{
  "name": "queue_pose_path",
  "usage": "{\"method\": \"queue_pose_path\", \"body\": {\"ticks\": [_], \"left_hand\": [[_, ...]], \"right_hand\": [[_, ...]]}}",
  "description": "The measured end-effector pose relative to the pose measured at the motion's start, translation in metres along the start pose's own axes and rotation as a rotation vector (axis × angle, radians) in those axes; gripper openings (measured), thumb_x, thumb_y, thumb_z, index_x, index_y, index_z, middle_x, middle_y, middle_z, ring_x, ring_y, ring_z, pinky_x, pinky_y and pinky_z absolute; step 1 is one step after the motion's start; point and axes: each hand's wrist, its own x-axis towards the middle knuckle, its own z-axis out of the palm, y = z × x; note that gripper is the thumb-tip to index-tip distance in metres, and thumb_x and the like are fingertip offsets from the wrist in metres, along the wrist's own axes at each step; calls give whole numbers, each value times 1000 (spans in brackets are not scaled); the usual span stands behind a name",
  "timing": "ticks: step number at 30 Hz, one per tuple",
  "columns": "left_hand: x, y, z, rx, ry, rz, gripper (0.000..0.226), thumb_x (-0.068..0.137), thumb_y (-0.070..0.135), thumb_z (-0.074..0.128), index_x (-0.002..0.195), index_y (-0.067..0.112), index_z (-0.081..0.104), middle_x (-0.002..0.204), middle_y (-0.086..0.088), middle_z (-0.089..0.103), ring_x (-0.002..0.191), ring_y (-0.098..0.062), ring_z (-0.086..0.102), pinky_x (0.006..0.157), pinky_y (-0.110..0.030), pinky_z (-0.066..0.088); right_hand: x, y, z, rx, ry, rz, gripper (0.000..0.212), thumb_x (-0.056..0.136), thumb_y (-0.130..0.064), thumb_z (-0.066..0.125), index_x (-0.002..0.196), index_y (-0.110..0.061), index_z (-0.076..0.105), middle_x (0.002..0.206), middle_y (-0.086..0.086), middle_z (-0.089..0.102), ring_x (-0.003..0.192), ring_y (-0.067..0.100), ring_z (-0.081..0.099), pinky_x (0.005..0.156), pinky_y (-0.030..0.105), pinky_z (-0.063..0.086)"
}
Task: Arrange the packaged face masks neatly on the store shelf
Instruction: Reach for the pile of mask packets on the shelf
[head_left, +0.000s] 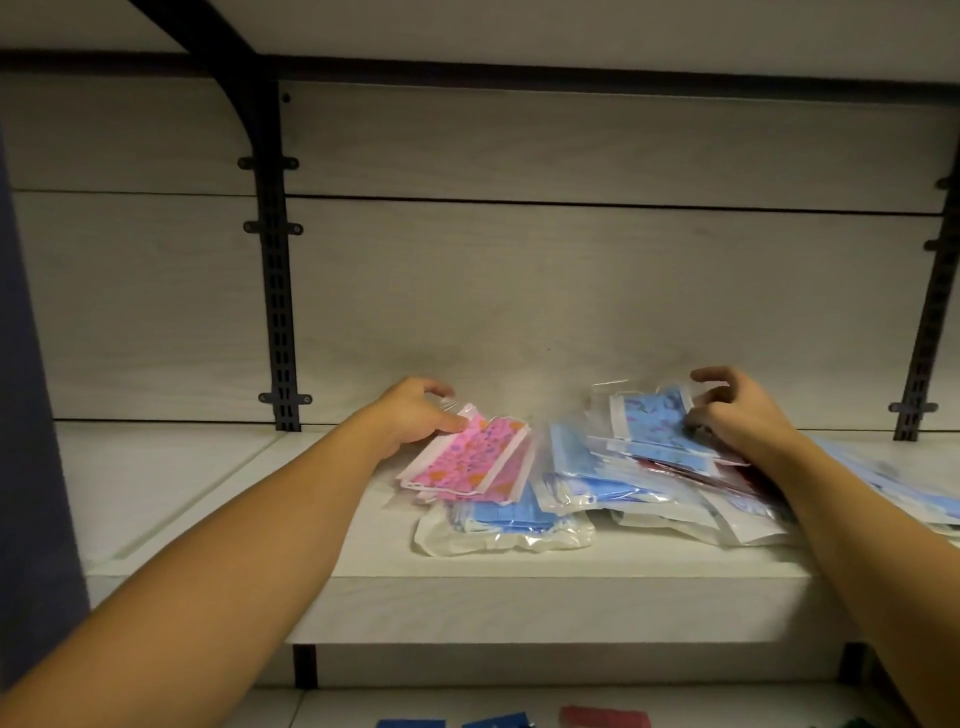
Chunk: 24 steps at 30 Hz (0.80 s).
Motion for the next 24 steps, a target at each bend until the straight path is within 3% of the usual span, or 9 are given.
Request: {"method": "queue_pose_path", "body": {"ticks": [3,4,7,9,13,16,20,24], "left_hand": [[-4,5,-2,-172,-50,-133,79,73,10,89,140,6,48,126,-8,59,108,-22,62,92,-31,52],[-7,8,-2,-232,-77,-164,77,72,3,88,137,3,47,120,-9,61,104,-22,64,86,-30,54],[-14,16,-4,-302,-105,-205,43,74,-16,78,103,0,51,92,-14,64,80,-22,69,61,-27,58],[-11,14,-7,-370,-109,-217,42,73,-21,74,108,-10,53,87,-22,70,77,-29,74,61,-31,62],[-9,11,-11,-481,-160,-245,33,79,-17,71,112,-17,63,99,-26,73,87,-28,73,74,-32,62],[-11,12,-10,-440,-174,-273,13,84,-7,72,97,-6,71,86,-15,72,74,-18,66,68,-26,60],[-19,12,-10,-314,-167,-296,16,84,1,76,99,-2,72,85,-13,74,70,-18,69,65,-32,63],[-30,23,-16,-492,-56,-207,12,84,-4,74,96,-3,72,89,-15,75,74,-18,72,61,-25,61]], "right_hand": [[2,1,-1,142,2,34,61,81,8,71,134,-13,49,90,12,68,67,26,67,72,44,57],[2,0,-1,169,-1,46,60,82,7,73,133,-13,49,89,12,68,67,26,67,72,44,57],[-2,-4,-3,168,-24,54,38,83,-3,77,117,-8,62,69,9,65,51,19,55,46,25,48],[-5,-4,-3,162,-25,42,18,84,-7,77,100,0,72,57,8,59,42,13,43,38,20,36],[-7,-6,-3,191,-44,26,12,86,-7,74,91,4,75,67,14,61,44,13,41,40,19,35],[-9,-8,-2,207,-57,28,15,86,-6,75,93,7,73,71,15,63,47,13,44,41,19,37],[-13,-9,-2,168,-86,30,17,89,-12,75,94,4,72,82,18,73,56,13,57,52,23,46],[-17,-12,1,176,-82,-3,18,90,-14,74,96,3,71,82,22,73,60,17,60,54,26,49]]}}
